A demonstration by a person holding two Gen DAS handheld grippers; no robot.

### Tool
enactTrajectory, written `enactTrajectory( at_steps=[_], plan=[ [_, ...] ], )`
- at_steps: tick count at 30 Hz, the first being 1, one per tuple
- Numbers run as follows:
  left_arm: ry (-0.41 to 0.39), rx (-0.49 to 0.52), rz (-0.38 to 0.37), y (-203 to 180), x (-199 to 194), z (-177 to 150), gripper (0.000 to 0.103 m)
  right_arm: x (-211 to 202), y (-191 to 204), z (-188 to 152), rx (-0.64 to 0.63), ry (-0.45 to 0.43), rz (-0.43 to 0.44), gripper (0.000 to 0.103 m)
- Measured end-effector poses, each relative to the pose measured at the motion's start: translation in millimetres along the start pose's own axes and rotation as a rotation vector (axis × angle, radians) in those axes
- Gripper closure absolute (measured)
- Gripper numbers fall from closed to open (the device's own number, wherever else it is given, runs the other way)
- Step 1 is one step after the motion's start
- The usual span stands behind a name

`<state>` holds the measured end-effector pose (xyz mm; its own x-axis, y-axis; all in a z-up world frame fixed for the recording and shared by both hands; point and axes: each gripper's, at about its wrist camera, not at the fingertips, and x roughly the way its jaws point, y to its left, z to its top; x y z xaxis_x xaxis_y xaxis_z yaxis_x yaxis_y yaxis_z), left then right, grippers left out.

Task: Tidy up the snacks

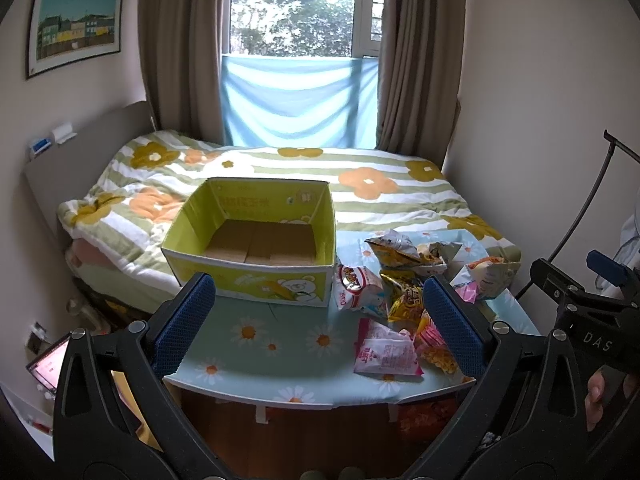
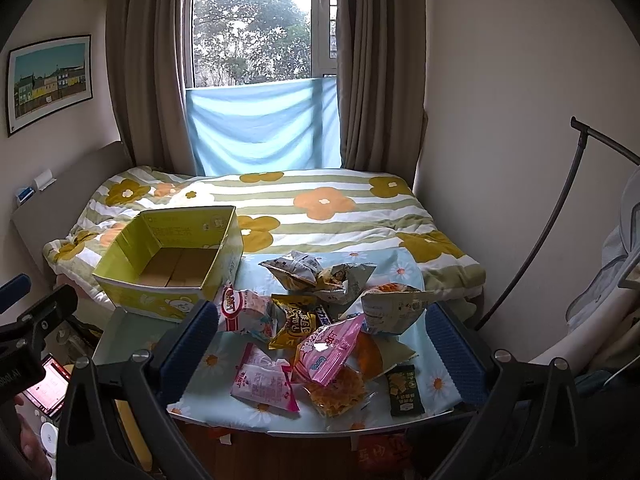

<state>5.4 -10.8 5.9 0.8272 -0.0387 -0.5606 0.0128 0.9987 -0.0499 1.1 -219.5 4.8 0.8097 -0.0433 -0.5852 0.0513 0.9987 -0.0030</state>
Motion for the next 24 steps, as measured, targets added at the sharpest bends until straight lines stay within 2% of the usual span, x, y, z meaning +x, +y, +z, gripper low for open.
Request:
enactTrajectory(
  at_steps=[10, 16, 24],
  plan=[
    [0.001, -0.001, -0.003, 0.4, -0.1, -0.3, 0.0, -0.4, 0.2, -0.9, 0.004, -0.003, 0.003, 0.0],
    [0.057, 0.003, -0.032, 8.7, 8.9, -1.9, 0.0, 5.7, -4.0, -12.7, 0.059, 0.038, 0.006, 0.0],
    [0.147, 0.012, -0.137, 9.3, 46.5, -18.7, 0.0, 22.3, -25.8, -40.3, 0.118, 0.126, -0.035, 0.0]
  ],
)
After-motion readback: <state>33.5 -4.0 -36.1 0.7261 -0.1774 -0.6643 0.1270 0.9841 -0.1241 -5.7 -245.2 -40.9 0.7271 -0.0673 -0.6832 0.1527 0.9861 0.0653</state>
